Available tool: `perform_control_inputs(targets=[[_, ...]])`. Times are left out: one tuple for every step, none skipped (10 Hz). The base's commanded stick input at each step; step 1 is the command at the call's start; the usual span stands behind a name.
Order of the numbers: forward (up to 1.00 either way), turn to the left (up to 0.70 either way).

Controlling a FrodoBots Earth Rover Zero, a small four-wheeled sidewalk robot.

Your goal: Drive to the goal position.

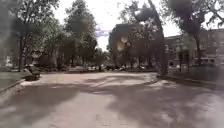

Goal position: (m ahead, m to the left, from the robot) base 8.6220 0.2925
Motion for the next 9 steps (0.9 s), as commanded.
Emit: perform_control_inputs(targets=[[0.85,0.00],[0.85,0.00],[0.85,0.00],[0.85,0.00],[0.85,0.00],[0.85,0.00],[0.85,0.00],[0.85,0.00],[0.85,0.00]])
